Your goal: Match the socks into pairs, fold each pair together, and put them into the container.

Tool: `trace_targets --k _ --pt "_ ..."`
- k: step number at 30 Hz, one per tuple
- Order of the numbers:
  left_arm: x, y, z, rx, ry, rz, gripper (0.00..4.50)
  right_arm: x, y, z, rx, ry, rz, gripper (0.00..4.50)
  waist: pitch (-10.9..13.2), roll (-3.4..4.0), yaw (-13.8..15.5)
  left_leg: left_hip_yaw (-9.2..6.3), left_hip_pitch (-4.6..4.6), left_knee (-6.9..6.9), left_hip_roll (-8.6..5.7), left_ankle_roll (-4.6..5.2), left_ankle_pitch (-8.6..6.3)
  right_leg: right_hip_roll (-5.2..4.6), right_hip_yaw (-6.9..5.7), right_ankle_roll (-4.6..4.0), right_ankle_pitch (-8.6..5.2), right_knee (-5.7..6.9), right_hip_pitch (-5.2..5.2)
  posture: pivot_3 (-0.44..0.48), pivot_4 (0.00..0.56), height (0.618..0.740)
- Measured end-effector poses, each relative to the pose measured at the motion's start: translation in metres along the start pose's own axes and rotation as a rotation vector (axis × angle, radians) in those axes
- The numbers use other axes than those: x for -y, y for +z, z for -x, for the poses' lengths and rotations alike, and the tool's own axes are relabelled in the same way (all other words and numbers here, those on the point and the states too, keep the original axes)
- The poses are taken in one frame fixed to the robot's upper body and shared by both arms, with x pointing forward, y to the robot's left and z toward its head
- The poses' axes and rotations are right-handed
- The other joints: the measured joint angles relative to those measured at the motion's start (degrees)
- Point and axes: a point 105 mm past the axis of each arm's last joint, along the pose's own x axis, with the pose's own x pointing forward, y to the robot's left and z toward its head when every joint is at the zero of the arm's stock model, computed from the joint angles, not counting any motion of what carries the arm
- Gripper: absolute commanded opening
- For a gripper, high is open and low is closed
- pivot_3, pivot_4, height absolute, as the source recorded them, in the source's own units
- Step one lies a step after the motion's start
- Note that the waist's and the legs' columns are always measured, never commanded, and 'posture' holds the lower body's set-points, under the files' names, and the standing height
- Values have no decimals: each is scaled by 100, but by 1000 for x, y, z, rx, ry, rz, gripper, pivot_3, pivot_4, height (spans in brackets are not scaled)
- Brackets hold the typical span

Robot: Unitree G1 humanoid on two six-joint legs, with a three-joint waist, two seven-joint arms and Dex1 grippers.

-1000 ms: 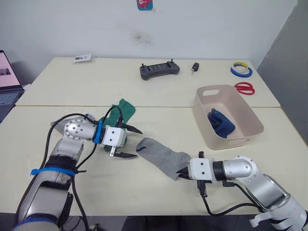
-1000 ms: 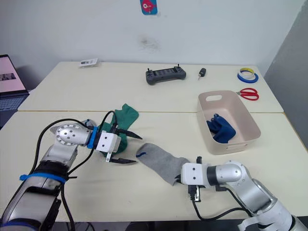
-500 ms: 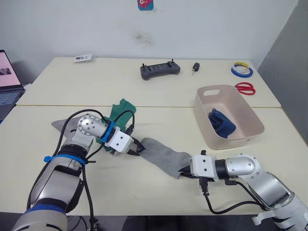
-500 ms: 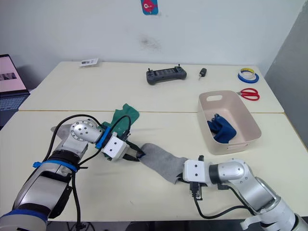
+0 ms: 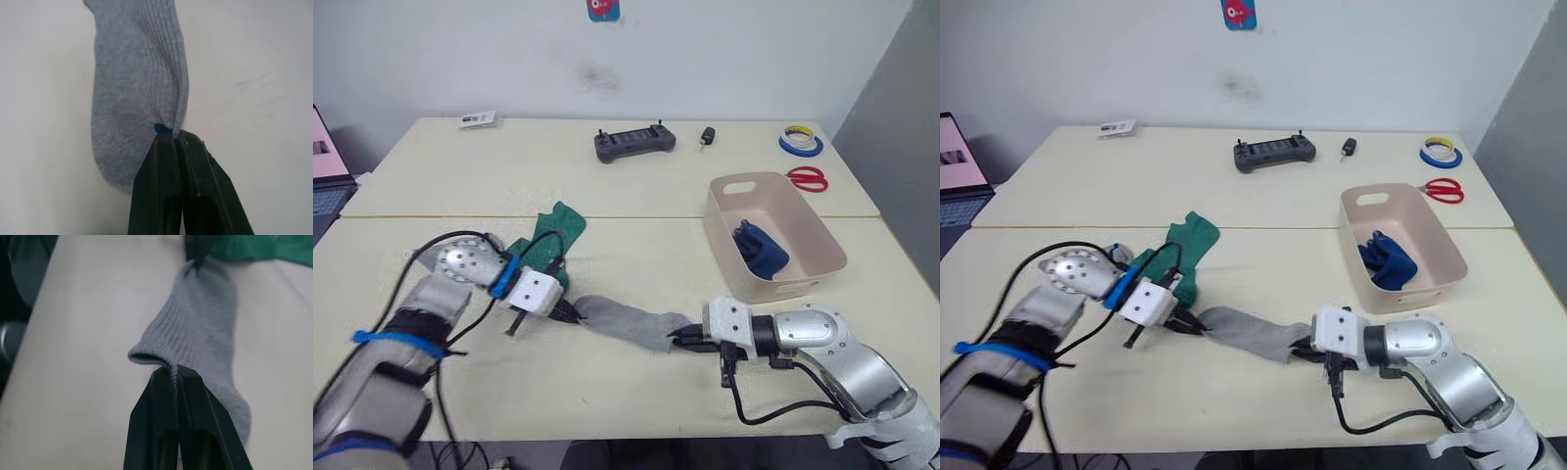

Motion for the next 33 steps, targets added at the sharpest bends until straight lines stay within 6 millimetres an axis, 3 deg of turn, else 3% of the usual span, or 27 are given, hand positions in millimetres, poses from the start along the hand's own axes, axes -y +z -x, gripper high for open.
trace_targets --k 3,9,12,18,24,30,32,33 --pt "30 15 15 28 -74 253 28 -9 11 2 89 25 -173 0 6 1 -21 0 1 -2 -2 0 0 -6 -2 0 0 -6 5 0 150 740" --pt "93 45 21 112 -272 684 28 -39 24 3 165 153 -466 0 10 2 10 6 4 -7 -1 2 -1 -10 -3 1 -1 -8 4 0 150 740" --pt "103 52 23 142 -296 832 28 -48 20 0 145 186 -600 0 13 8 46 17 13 -21 -9 2 -1 -10 2 2 -2 -8 5 0 150 740" --pt "89 32 3 193 -168 996 28 -37 -7 -9 41 74 -798 0 12 5 66 23 8 -36 -15 2 -1 10 7 2 -2 -11 -7 0 150 740" --pt "57 -3 -14 151 -13 1042 28 -11 -23 -19 -46 -60 -786 0 9 0 61 25 0 -36 -18 2 -1 26 15 1 -2 -9 -22 0 150 740" --pt "41 -14 -15 131 46 1037 28 7 -33 -20 -90 -151 -747 0 9 0 55 23 -1 -36 -10 2 -1 30 19 0 -1 -6 -27 0 150 740" --pt "40 -14 -18 138 45 1036 0 13 -32 -19 -90 -175 -717 503 9 0 55 23 -1 -35 -8 2 -1 29 20 0 -1 -6 -27 0 150 740" --pt "38 -15 -19 141 56 1026 218 16 -32 -18 -89 -190 -697 716 9 0 59 22 -1 -35 -7 2 -1 27 19 0 -1 -5 -27 0 150 740"
